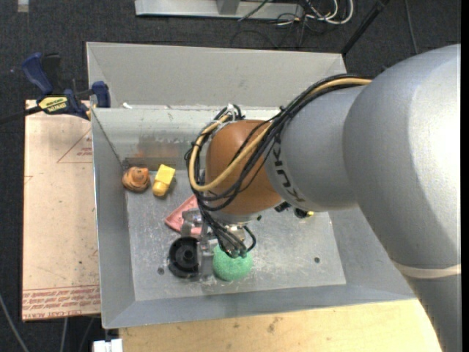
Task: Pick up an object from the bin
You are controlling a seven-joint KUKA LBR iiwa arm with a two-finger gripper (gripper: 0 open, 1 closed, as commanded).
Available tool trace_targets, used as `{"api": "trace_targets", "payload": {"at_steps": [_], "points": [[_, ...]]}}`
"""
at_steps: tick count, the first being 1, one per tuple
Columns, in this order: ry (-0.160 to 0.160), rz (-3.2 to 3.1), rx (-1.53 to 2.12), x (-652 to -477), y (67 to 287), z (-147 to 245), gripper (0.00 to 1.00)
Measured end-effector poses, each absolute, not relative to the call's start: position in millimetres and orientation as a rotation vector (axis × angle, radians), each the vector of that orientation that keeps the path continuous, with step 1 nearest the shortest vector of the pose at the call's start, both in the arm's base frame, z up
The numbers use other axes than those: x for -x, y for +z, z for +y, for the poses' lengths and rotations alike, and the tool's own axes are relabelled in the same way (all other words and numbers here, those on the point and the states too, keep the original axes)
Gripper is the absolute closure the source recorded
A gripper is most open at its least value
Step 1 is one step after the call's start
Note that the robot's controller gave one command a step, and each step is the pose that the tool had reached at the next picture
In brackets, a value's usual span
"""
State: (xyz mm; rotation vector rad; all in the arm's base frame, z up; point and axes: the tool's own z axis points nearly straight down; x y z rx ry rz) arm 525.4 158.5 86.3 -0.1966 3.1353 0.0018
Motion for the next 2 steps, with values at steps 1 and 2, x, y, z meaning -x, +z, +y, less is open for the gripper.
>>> {"api": "trace_targets", "payload": {"at_steps": [1,2], "points": [[-0.002,3.143,0.202,-519.9,125,155,1.00],[0.002,3.140,0.178,-519.8,67,166,0.00]]}}
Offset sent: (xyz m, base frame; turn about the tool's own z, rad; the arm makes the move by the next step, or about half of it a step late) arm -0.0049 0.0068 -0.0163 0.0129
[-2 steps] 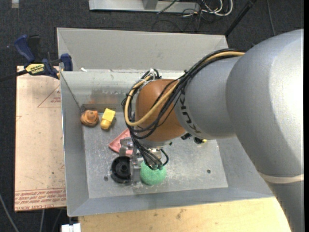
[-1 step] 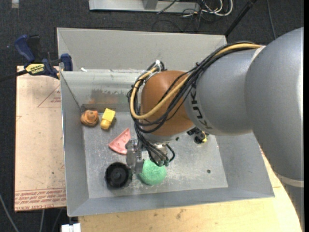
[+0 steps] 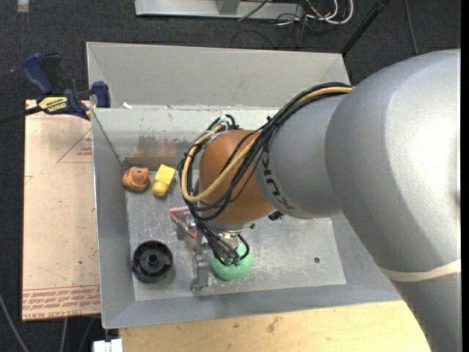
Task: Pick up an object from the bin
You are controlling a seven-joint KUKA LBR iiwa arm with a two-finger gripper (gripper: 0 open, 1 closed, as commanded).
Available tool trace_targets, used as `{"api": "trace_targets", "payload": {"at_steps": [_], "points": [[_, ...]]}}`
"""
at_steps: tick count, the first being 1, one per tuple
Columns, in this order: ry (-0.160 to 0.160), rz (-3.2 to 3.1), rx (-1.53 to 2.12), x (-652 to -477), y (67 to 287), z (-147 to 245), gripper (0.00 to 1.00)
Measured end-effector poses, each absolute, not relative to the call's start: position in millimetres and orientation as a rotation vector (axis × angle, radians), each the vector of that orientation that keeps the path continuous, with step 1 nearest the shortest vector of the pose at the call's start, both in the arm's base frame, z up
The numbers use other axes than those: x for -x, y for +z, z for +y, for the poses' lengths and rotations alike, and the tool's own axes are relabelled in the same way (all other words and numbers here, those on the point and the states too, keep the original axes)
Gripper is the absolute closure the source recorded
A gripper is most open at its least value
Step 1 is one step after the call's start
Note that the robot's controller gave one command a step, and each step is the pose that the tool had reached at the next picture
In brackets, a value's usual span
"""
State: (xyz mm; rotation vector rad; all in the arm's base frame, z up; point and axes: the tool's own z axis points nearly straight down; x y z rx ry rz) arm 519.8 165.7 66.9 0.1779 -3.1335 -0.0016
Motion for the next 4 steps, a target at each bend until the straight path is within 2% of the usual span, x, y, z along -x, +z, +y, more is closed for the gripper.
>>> {"api": "trace_targets", "payload": {"at_steps": [1,2,3,4], "points": [[-0.003,-3.136,-0.175,-520.3,69,166,0.00],[-0.006,-3.130,-0.267,-526.9,70,128,0.00],[-0.001,-3.125,-0.325,-518.7,72,73,0.00],[0.000,-3.121,-0.331,-513.7,74,55,0.00]]}}
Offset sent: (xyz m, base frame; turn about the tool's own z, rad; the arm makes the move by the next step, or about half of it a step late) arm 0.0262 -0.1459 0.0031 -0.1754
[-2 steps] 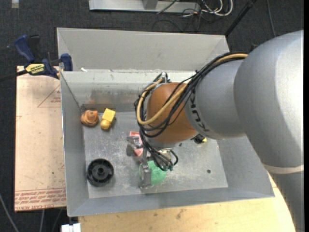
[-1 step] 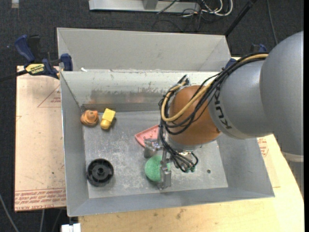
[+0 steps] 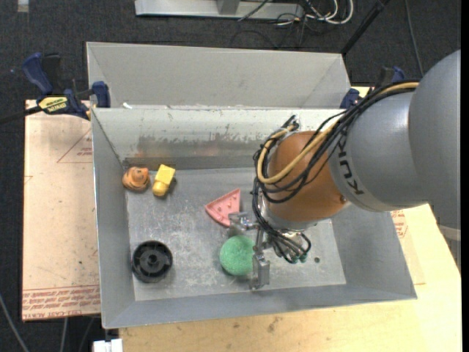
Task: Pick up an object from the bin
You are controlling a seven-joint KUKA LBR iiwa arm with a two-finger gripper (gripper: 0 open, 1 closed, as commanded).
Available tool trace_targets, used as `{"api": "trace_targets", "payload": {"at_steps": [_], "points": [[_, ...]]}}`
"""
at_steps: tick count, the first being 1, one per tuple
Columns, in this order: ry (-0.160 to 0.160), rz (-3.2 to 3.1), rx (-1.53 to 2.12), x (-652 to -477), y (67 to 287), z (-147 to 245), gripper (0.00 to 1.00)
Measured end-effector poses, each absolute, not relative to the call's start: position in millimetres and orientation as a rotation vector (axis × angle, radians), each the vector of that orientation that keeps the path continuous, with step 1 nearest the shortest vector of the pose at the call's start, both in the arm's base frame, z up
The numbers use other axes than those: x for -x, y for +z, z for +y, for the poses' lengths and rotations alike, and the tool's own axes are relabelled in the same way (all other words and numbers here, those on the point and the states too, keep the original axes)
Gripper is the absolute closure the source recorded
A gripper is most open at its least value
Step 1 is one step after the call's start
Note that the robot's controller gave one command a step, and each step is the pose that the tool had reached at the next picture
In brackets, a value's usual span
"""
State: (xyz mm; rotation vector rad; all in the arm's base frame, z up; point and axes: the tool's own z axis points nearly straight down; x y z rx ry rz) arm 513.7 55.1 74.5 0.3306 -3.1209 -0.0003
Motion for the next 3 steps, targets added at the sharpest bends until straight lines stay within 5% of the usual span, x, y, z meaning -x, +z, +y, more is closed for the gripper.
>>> {"api": "trace_targets", "payload": {"at_steps": [1,2,3], "points": [[-0.002,-3.077,-0.656,-550.4,70.5,45.0,1.00],[-0.003,-3.075,-0.656,-549.9,70.3,44.8,0.00],[-0.003,-3.075,-0.656,-549.8,70.0,44.9,0.00]]}}
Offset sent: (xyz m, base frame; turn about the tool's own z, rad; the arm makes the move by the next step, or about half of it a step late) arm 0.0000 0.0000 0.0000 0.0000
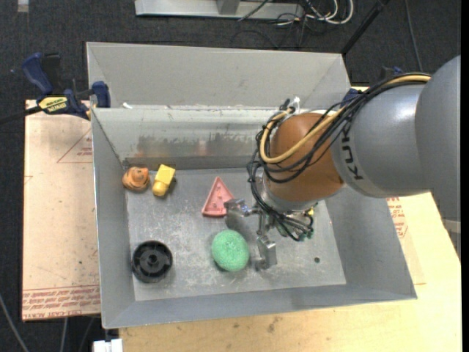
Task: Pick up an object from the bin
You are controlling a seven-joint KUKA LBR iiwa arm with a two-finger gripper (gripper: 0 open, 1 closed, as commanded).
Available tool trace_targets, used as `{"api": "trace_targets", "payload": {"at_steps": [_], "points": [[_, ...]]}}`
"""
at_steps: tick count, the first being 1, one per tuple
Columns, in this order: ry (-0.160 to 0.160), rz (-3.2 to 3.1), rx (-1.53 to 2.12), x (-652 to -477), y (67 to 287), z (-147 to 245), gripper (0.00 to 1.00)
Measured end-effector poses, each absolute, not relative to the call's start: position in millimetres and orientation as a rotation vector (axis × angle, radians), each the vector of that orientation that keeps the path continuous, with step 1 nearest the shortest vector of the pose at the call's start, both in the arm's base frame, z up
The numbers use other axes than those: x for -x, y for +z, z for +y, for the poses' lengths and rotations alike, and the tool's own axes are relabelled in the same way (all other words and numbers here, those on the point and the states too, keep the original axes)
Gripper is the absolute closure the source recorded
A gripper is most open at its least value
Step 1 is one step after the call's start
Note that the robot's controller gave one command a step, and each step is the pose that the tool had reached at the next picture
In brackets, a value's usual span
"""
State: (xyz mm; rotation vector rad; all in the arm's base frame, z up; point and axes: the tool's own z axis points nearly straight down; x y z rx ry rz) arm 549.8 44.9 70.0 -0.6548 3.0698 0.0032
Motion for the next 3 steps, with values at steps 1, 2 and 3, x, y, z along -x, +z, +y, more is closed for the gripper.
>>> {"api": "trace_targets", "payload": {"at_steps": [1,2,3], "points": [[-0.002,3.096,0.531,-538.7,75,69,0.00],[0.003,3.094,0.543,-511.4,69,95,1.00],[0.003,3.094,0.542,-511.4,69,95,1.00]]}}
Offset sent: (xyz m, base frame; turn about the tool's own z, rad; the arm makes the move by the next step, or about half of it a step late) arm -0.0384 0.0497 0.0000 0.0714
